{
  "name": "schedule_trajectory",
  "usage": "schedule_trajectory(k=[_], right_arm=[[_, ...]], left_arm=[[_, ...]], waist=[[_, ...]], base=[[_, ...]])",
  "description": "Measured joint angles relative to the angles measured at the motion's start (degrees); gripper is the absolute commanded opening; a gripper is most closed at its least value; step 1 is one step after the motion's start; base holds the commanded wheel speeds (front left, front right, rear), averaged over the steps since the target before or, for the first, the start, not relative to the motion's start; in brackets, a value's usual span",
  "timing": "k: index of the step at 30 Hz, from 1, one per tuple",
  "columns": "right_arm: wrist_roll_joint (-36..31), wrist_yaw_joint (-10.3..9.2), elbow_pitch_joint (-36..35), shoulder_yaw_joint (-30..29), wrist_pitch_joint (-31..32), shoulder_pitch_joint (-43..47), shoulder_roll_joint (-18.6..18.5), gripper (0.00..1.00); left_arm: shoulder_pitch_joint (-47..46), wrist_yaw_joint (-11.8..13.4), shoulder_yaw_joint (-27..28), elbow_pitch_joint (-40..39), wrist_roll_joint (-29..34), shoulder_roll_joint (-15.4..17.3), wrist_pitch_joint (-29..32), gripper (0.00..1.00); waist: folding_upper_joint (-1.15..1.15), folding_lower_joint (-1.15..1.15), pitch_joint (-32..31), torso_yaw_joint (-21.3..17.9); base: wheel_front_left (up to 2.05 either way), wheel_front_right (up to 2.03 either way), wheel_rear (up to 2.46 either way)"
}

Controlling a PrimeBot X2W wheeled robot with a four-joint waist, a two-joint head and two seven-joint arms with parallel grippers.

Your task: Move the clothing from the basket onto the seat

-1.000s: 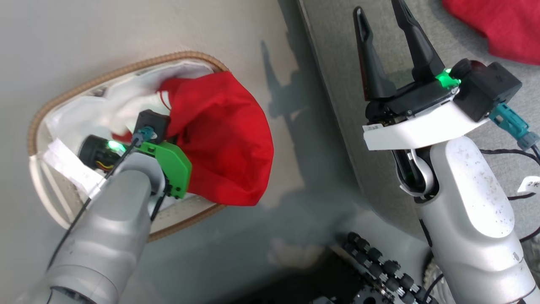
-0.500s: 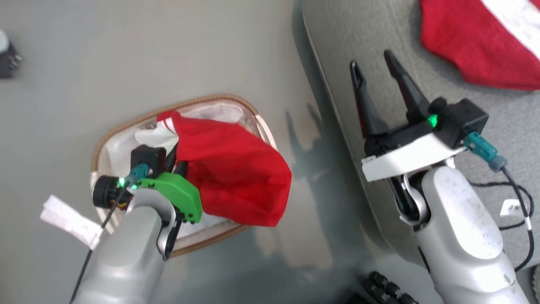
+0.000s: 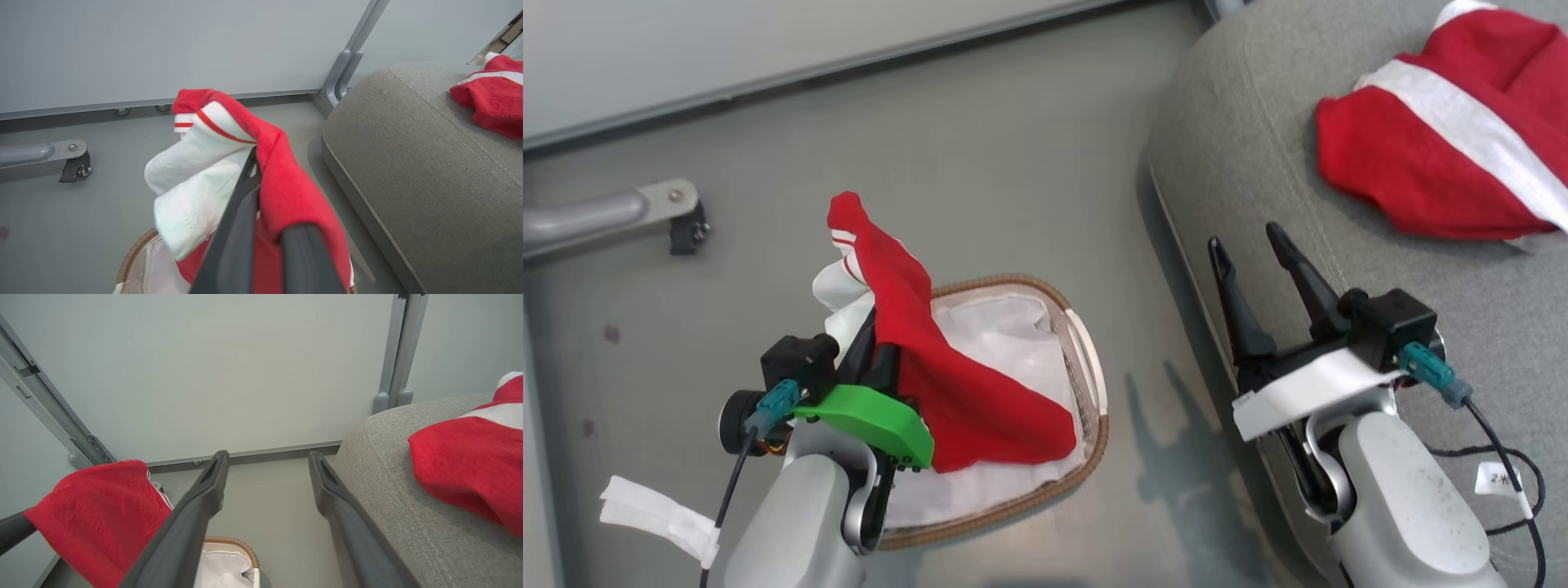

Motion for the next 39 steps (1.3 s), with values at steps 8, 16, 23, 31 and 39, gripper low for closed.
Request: schedule_trajectory(k=[8,16,23,31,39], right_arm=[[-0.4,0.0,1.8,-0.3,0.0,4.7,0.0,1.0],[0.0,0.0,3.0,0.1,0.0,8.1,0.0,1.0],[-0.6,0.0,4.7,2.3,0.0,10.0,-0.1,1.0],[-1.9,0.0,6.0,14.4,0.0,8.2,0.0,1.0],[-1.6,0.0,7.0,24.3,0.0,0.4,0.0,1.0]], left_arm=[[2.9,-1.0,2.5,-8.8,0.4,-1.5,0.0,0.0],[2.5,-1.1,1.7,-14.5,0.4,-1.7,0.0,0.0],[0.8,0.0,-1.6,-16.7,-1.2,-1.8,0.0,0.0],[0.6,1.0,-6.8,-17.1,-2.9,-1.8,0.0,0.0],[0.5,2.0,-11.0,-17.1,-4.8,-1.8,0.0,0.0]], waist=[[0.0,0.0,-7.1,2.1],[0.0,0.0,-12.5,3.8],[0.0,0.0,-15.0,5.1],[0.0,0.0,-15.6,6.9],[0.0,0.0,-15.7,9.2]], base=[[0.0,0.0,0.0],[0.0,0.0,0.0],[0.0,0.0,0.0],[0.0,0.0,0.0],[0.0,0.0,0.0]])
